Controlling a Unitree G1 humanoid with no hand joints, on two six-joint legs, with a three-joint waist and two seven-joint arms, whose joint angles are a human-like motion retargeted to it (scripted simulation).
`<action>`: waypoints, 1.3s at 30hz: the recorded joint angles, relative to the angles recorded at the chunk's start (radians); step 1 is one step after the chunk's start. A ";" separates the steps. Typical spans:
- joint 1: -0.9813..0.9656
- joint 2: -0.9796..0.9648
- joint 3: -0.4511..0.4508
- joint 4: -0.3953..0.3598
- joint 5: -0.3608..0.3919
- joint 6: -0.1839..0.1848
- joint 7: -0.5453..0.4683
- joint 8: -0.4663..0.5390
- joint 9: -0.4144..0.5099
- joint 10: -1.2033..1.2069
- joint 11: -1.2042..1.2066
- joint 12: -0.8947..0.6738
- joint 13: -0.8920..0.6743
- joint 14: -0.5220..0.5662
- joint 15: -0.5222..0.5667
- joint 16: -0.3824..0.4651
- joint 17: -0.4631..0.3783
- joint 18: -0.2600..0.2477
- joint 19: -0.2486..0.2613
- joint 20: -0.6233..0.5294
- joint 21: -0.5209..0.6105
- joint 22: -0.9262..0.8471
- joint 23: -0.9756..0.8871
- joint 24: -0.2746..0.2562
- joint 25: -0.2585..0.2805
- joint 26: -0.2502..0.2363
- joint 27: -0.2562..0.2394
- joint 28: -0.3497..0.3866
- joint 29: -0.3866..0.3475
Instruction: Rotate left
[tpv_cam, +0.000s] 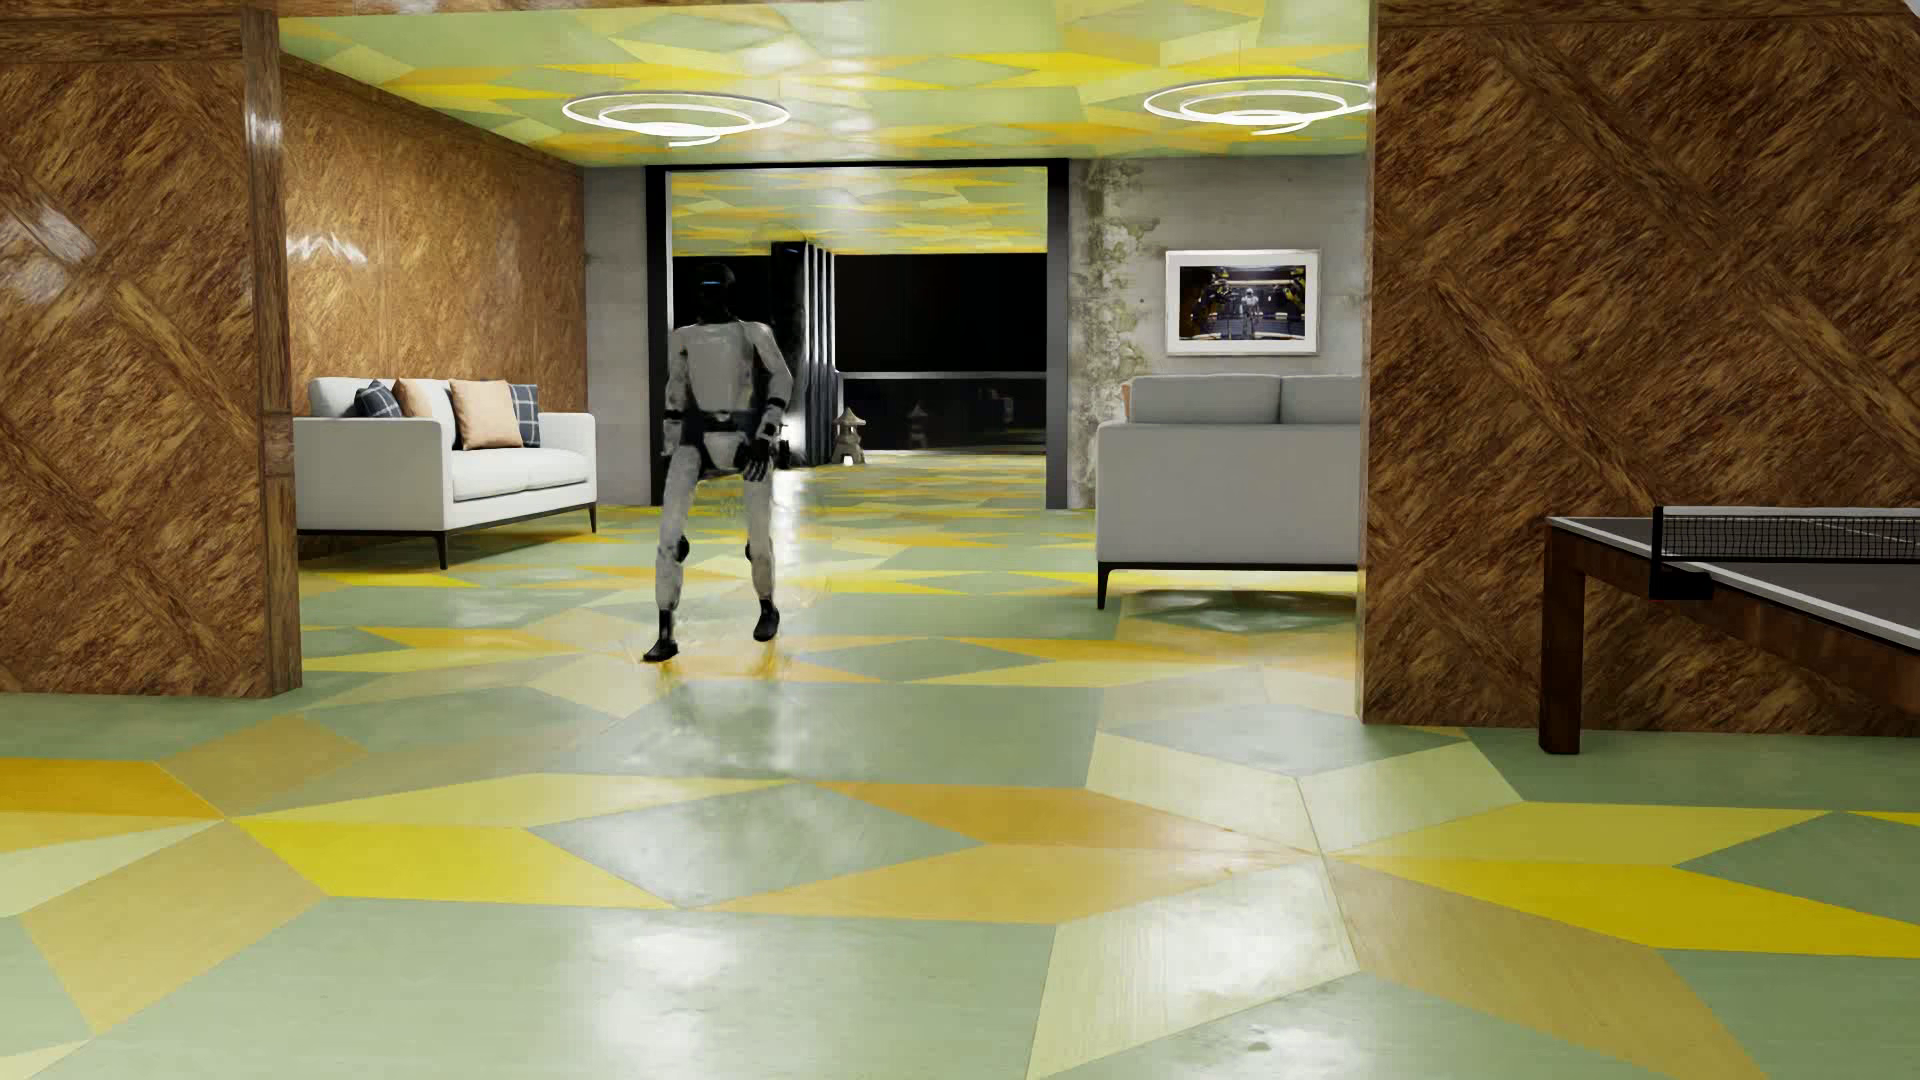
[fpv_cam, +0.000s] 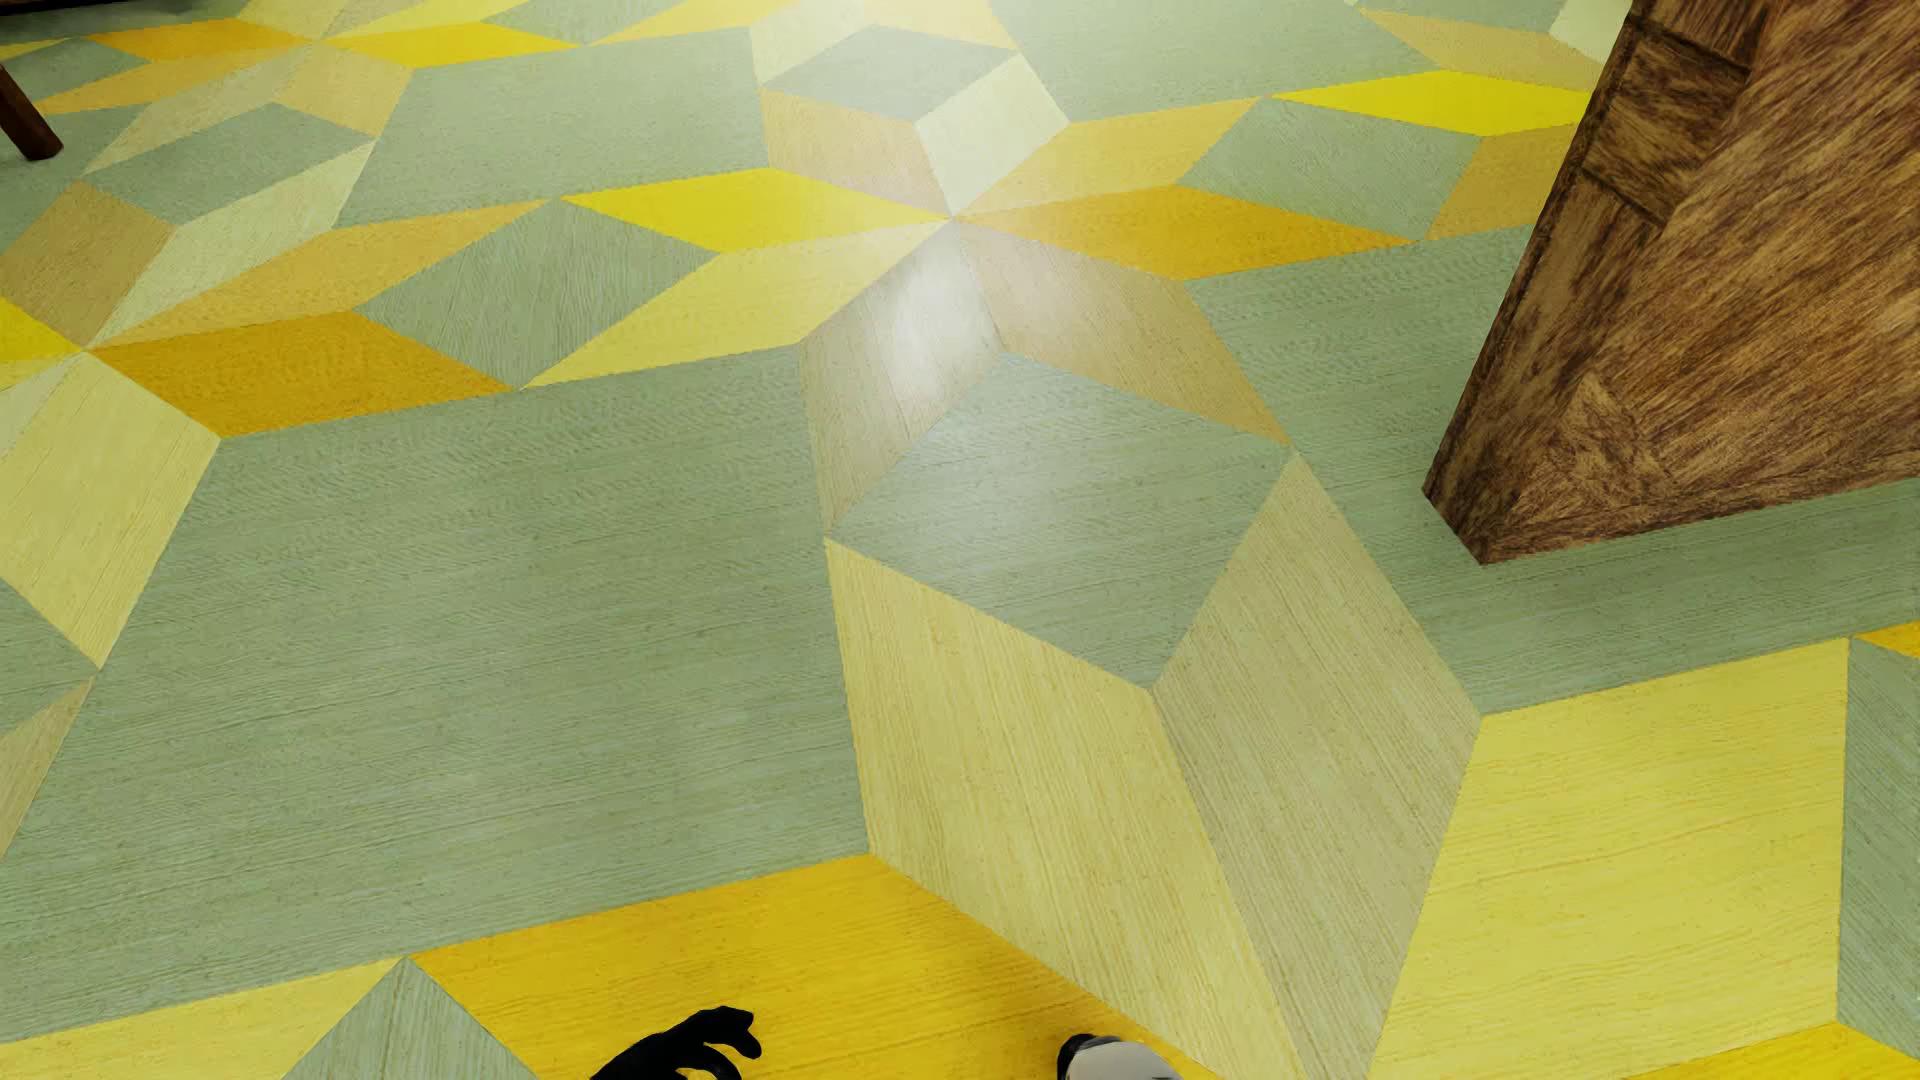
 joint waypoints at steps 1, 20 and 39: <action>0.048 -0.019 -0.029 0.030 0.029 0.016 0.000 0.000 0.014 0.036 0.093 0.021 -0.008 0.054 0.008 0.002 -0.003 0.000 0.000 0.058 0.019 -0.030 0.013 0.000 0.000 0.000 0.000 0.000 0.000; -0.618 0.418 0.302 -0.138 0.000 -0.093 0.000 0.000 0.057 0.186 0.849 0.331 -0.049 0.588 -0.083 -0.050 0.010 0.000 0.000 -0.091 -0.185 0.219 -0.101 0.000 0.000 0.000 0.000 0.000 0.000; -0.792 0.605 0.228 0.110 -0.119 0.062 0.000 0.000 0.024 0.230 0.095 0.304 -0.016 0.464 -0.199 -0.080 -0.049 0.000 0.000 -0.071 -0.184 0.103 -0.184 0.000 0.000 0.000 0.000 0.000 0.000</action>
